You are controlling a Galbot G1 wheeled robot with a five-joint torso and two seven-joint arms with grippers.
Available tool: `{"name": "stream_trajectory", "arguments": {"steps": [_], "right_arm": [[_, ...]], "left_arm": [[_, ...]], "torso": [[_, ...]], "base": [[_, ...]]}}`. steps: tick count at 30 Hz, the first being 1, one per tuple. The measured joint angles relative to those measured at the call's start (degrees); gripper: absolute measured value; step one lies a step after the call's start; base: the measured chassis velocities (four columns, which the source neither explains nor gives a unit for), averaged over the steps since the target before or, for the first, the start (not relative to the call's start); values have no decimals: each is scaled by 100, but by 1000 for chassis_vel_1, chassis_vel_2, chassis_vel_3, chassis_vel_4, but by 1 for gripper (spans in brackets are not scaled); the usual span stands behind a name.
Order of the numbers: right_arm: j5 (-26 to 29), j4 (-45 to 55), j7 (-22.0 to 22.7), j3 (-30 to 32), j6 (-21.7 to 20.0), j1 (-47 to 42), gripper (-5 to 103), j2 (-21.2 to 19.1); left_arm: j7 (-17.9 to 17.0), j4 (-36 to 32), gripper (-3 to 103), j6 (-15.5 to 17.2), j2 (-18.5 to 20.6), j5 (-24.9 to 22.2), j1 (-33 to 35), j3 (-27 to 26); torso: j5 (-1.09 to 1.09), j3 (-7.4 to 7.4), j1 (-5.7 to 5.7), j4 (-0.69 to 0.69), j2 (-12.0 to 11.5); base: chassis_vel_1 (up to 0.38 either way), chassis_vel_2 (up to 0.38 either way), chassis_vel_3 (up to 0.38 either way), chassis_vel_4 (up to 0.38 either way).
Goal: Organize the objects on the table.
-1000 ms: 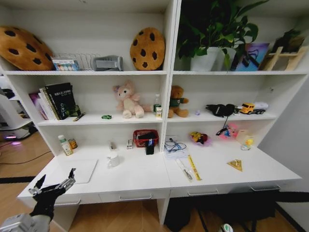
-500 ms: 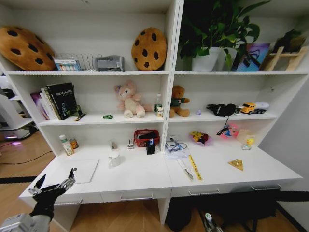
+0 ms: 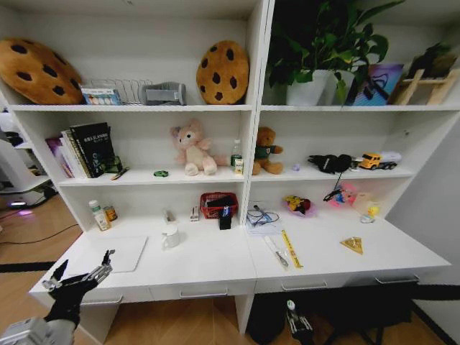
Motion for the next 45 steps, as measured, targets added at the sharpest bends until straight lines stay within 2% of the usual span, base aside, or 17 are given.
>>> {"name": "stream_trajectory", "arguments": {"steps": [6,11,30,31,32,33,35,36,38,39,40,41,42,44,45], "right_arm": [[-349,-1079,-66,-6,288,615,25,235],[-475,-1648,-94,-21,335,1028,25,328],[-367,-1867,-137,-23,134,1540,23,449],[-366,-1886,-135,-25,166,1564,33,496],[-368,-1856,-133,-29,144,1549,38,537],[-368,-1856,-133,-29,144,1549,38,537],[-371,-1873,-122,-39,128,1537,49,587],[-371,-1873,-122,-39,128,1537,49,587],[-343,-1842,-77,-33,149,1495,61,633],[-343,-1842,-77,-33,149,1495,61,633],[-342,-1787,-73,-31,169,1446,66,629],[-374,-1620,-73,-31,242,1294,72,584],[-374,-1620,-73,-31,242,1294,72,584],[-551,-1228,-54,-14,425,866,83,438],[-551,-1228,-54,-14,425,866,83,438]], "left_arm": [[0,0,100,0,0,0,0,0],[0,0,100,0,0,0,0,0],[0,0,100,0,0,0,0,0],[0,0,100,0,0,0,0,0],[0,0,100,0,0,0,0,0],[0,0,100,0,0,0,0,0],[0,0,100,0,0,0,0,0],[0,0,100,0,0,0,0,0],[0,0,100,0,0,0,0,0],[0,0,100,0,0,0,0,0],[0,0,100,0,0,0,0,0],[0,0,100,0,0,0,0,0],[0,0,100,0,0,0,0,0],[0,0,100,0,0,0,0,0],[0,0,100,0,0,0,0,0]], "torso": [[2,0,0,0,1],[2,0,0,1,0],[1,0,0,1,1],[1,0,0,1,1],[4,0,0,1,0],[4,0,0,1,0],[0,0,0,0,1],[0,0,0,0,1],[4,0,0,2,0],[4,0,0,2,0],[3,0,0,2,1],[3,0,-1,2,0],[3,0,-1,2,0],[2,-1,-1,1,1],[2,-1,-1,1,1]], "base": [[0,0,0,0],[0,0,0,0],[0,0,0,0],[0,0,0,0],[0,0,0,0],[0,0,0,0],[0,0,0,0],[0,0,0,0],[0,0,0,0],[0,0,0,0],[0,0,0,0],[0,0,0,0],[0,0,0,0],[0,0,0,0],[0,0,0,0]]}}
